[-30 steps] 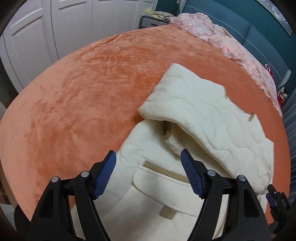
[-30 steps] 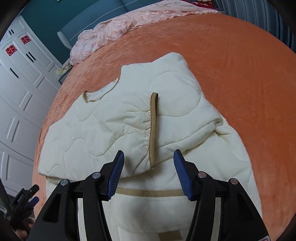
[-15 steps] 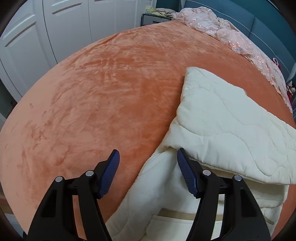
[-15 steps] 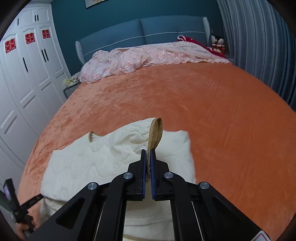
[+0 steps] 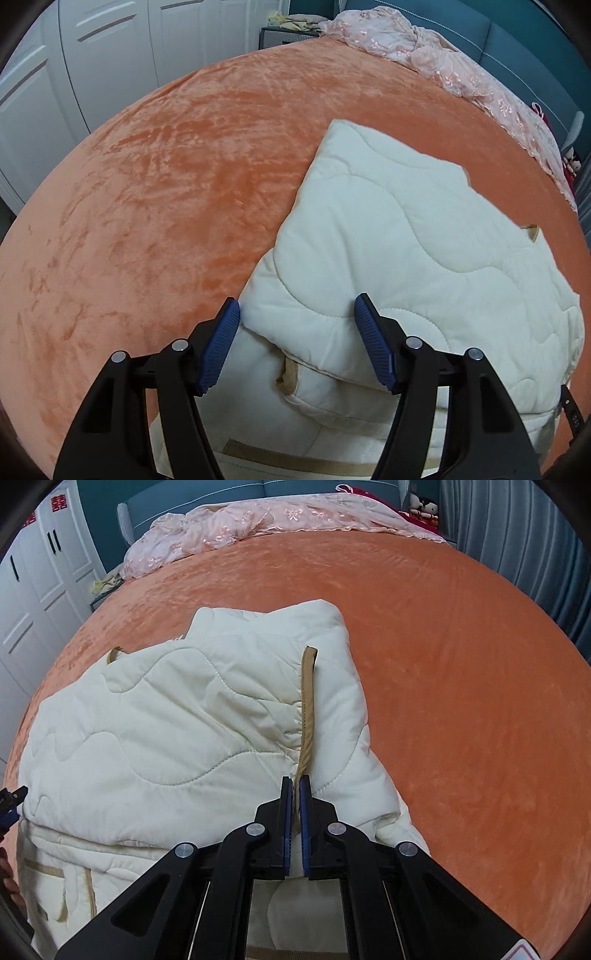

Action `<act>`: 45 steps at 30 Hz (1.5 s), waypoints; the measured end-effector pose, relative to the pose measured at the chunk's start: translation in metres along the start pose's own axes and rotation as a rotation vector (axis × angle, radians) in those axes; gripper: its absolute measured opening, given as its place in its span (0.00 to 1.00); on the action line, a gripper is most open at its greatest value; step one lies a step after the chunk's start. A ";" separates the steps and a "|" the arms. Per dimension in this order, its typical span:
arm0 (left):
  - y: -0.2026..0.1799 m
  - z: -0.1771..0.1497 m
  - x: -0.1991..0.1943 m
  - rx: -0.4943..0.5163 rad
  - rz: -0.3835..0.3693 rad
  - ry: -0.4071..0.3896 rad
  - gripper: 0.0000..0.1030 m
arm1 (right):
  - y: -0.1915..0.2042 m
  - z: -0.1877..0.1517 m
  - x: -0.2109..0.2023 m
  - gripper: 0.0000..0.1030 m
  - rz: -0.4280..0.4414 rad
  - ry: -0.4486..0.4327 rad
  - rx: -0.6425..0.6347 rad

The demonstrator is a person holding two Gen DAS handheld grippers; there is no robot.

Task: Fold large clothes

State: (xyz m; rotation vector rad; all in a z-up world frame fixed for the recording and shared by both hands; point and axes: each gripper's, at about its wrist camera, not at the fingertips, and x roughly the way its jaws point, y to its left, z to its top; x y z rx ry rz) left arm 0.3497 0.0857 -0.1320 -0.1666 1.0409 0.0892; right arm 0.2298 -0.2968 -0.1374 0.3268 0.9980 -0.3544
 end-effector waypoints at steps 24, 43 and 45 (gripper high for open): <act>-0.051 0.030 -0.002 0.092 -0.089 -0.042 0.61 | 0.039 0.052 -0.006 0.10 0.149 -0.028 0.056; -0.061 -0.035 0.025 0.234 0.021 -0.168 0.64 | 0.042 -0.030 0.024 0.02 0.115 -0.069 -0.046; -0.061 -0.035 0.024 0.235 0.024 -0.172 0.64 | 0.038 -0.031 0.023 0.02 0.133 -0.070 -0.033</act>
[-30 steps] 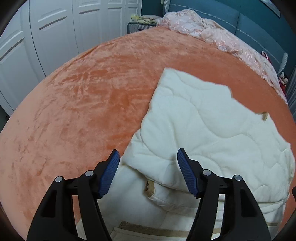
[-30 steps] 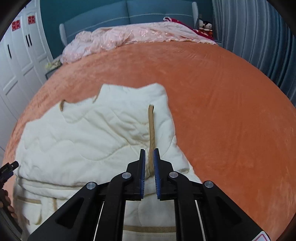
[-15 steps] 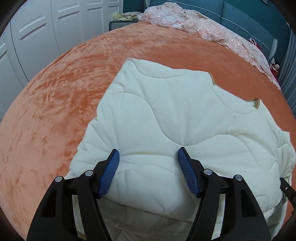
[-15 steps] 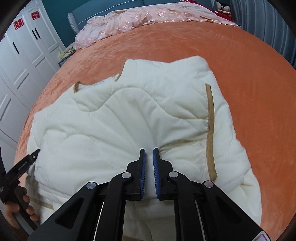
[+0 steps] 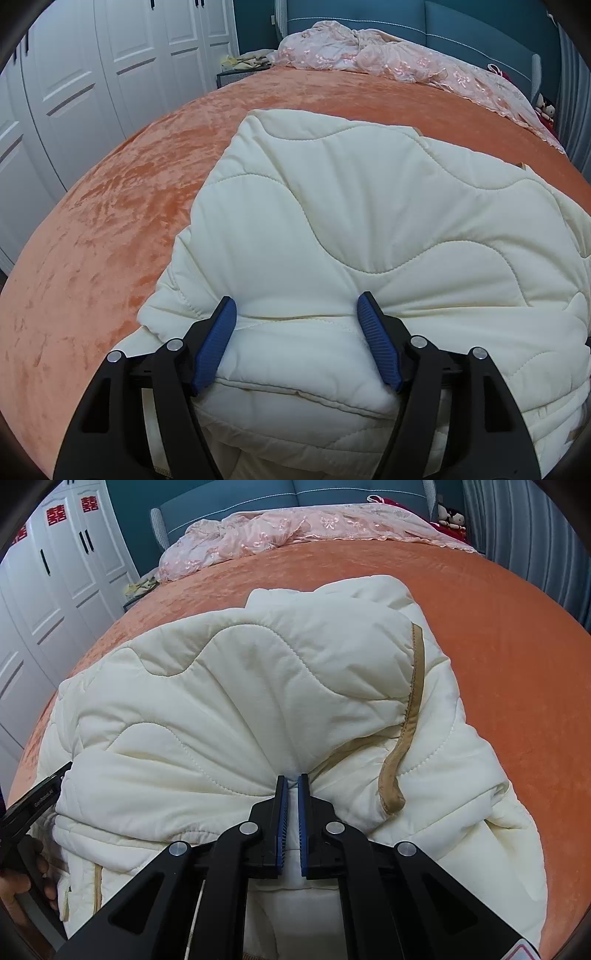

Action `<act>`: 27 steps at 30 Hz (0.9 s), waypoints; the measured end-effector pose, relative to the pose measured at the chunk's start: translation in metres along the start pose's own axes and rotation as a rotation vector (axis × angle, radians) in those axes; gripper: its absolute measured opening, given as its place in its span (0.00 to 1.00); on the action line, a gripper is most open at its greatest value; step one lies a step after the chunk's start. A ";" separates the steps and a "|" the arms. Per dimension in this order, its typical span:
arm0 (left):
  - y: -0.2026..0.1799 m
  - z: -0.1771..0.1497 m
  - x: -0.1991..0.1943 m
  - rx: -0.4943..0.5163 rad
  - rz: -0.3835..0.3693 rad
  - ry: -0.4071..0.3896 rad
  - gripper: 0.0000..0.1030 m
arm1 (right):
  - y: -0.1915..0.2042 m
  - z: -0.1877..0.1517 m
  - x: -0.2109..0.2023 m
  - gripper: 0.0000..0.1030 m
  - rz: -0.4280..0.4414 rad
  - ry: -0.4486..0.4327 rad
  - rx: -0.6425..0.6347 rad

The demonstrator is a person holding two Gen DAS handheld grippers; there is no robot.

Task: Fold large clothes

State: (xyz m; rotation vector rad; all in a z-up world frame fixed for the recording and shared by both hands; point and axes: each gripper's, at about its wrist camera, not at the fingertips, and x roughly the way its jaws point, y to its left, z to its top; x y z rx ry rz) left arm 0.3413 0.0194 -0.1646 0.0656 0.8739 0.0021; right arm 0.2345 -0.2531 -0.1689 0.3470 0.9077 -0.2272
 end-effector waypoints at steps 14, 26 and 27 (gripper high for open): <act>0.006 0.088 -0.028 -0.024 -0.128 -0.002 0.64 | 0.012 0.074 -0.038 0.31 0.072 -0.031 0.008; -0.007 0.132 0.112 -0.125 -0.079 0.088 0.64 | 0.144 0.166 0.101 0.34 0.285 0.121 -0.152; -0.007 0.127 0.110 -0.127 -0.081 0.049 0.65 | 0.154 0.167 0.110 0.34 0.300 0.140 -0.166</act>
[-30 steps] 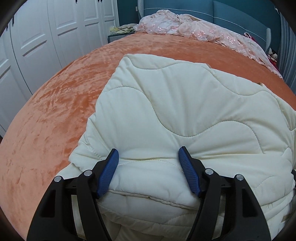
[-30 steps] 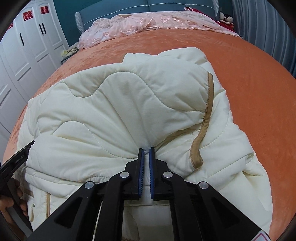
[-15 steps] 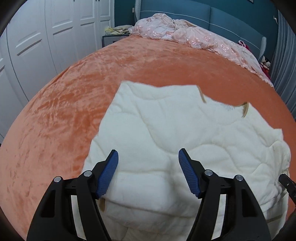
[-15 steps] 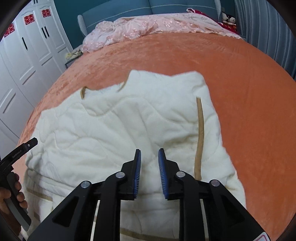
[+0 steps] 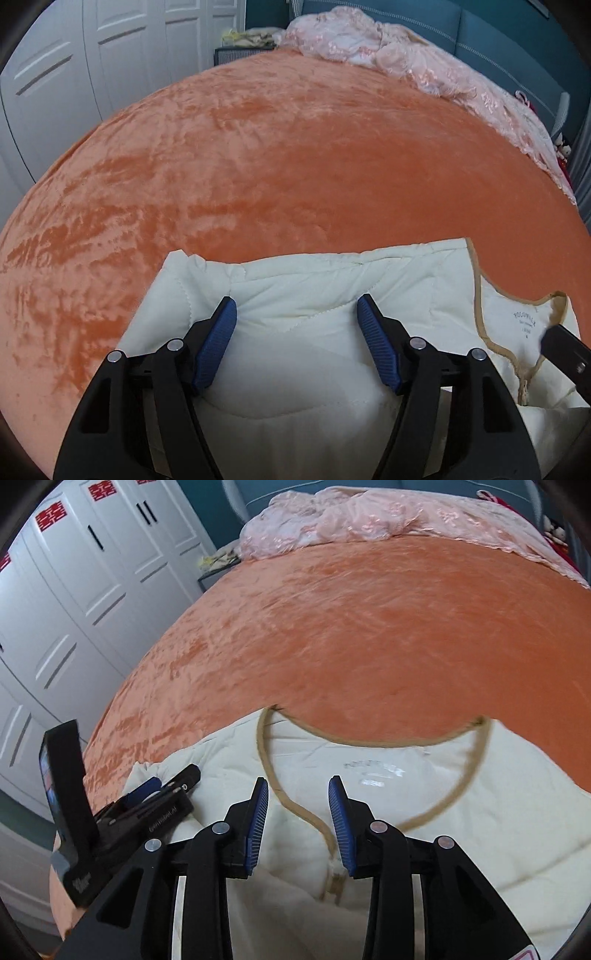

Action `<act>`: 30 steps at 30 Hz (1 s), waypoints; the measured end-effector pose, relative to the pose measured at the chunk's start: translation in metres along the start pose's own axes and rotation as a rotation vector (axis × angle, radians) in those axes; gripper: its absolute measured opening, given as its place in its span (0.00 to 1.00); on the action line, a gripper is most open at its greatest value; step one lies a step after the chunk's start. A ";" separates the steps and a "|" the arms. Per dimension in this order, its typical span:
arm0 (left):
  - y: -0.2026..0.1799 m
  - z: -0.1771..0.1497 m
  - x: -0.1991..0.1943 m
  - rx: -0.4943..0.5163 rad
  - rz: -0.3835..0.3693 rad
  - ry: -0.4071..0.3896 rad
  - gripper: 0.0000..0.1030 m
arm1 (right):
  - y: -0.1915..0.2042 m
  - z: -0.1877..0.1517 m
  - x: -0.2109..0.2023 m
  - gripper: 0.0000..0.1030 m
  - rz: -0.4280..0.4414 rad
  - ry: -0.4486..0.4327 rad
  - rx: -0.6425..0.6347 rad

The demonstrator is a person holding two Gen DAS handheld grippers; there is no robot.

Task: Fold large clothes

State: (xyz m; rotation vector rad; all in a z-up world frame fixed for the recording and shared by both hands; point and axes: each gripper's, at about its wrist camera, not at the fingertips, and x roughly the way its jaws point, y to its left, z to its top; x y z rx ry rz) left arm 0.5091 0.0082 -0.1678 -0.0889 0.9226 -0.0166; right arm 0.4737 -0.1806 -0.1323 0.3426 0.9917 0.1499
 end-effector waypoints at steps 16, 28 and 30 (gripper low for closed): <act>-0.009 -0.016 -0.003 0.038 0.021 -0.112 0.71 | 0.009 0.004 0.072 0.06 -0.022 -0.015 -0.046; -0.019 -0.016 0.004 0.096 0.074 -0.097 0.79 | -0.077 -0.009 -0.038 0.17 -0.260 -0.240 0.186; -0.019 -0.010 0.001 0.099 0.060 -0.068 0.79 | -0.102 -0.014 -0.045 0.17 -0.231 -0.197 0.239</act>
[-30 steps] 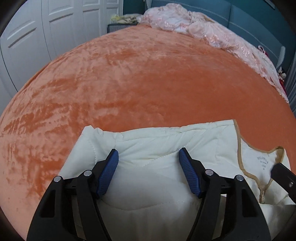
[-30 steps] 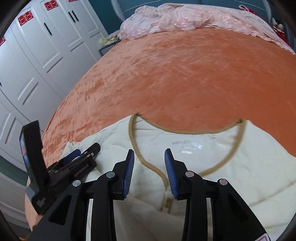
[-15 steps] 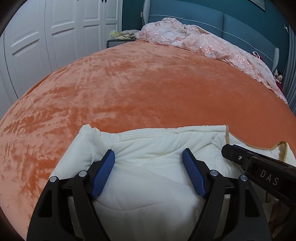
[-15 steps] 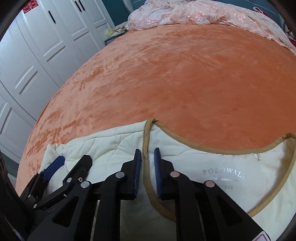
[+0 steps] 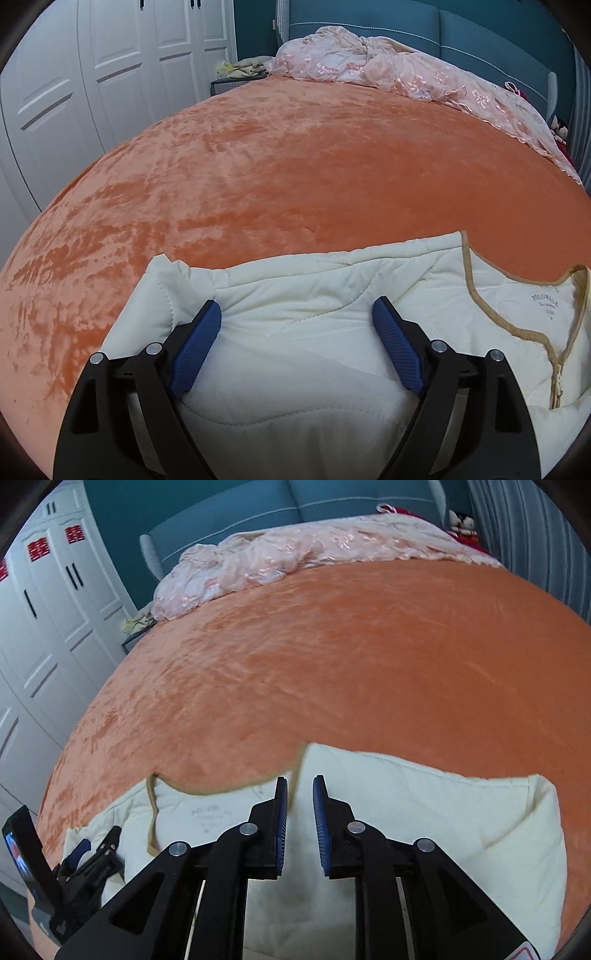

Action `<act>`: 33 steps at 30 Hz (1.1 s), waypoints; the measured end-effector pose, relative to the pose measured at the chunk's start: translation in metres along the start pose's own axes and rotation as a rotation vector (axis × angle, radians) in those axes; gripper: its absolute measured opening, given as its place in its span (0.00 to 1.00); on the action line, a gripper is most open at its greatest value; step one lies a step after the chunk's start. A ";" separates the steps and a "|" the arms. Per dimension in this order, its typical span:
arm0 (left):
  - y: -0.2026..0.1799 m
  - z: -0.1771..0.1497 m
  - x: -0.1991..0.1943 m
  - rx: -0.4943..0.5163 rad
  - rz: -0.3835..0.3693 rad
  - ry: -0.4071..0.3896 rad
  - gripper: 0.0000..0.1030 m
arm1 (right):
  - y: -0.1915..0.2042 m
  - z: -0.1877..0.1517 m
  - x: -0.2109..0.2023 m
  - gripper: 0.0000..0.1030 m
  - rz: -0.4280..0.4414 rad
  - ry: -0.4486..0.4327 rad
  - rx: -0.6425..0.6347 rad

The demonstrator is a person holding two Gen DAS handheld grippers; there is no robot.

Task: Fold large clothes

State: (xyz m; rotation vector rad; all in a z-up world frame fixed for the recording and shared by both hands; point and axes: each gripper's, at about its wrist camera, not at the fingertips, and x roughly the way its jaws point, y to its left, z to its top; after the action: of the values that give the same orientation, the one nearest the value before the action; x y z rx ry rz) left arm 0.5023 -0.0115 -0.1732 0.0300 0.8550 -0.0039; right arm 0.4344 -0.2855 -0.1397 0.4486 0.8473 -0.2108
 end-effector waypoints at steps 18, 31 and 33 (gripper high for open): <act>-0.103 0.006 0.006 0.190 -0.024 0.047 0.77 | 0.025 -0.015 0.057 0.03 0.014 0.098 -0.231; -0.106 -0.003 0.010 0.190 0.033 -0.010 0.85 | 0.017 -0.018 0.062 0.00 0.013 0.044 -0.160; -0.106 -0.003 0.009 0.190 0.034 -0.011 0.85 | 0.016 -0.017 0.062 0.00 0.020 0.043 -0.148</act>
State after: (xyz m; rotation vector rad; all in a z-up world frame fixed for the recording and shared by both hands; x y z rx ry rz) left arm 0.5046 -0.1170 -0.1850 0.2226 0.8404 -0.0530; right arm 0.4687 -0.2640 -0.1920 0.3239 0.8939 -0.1187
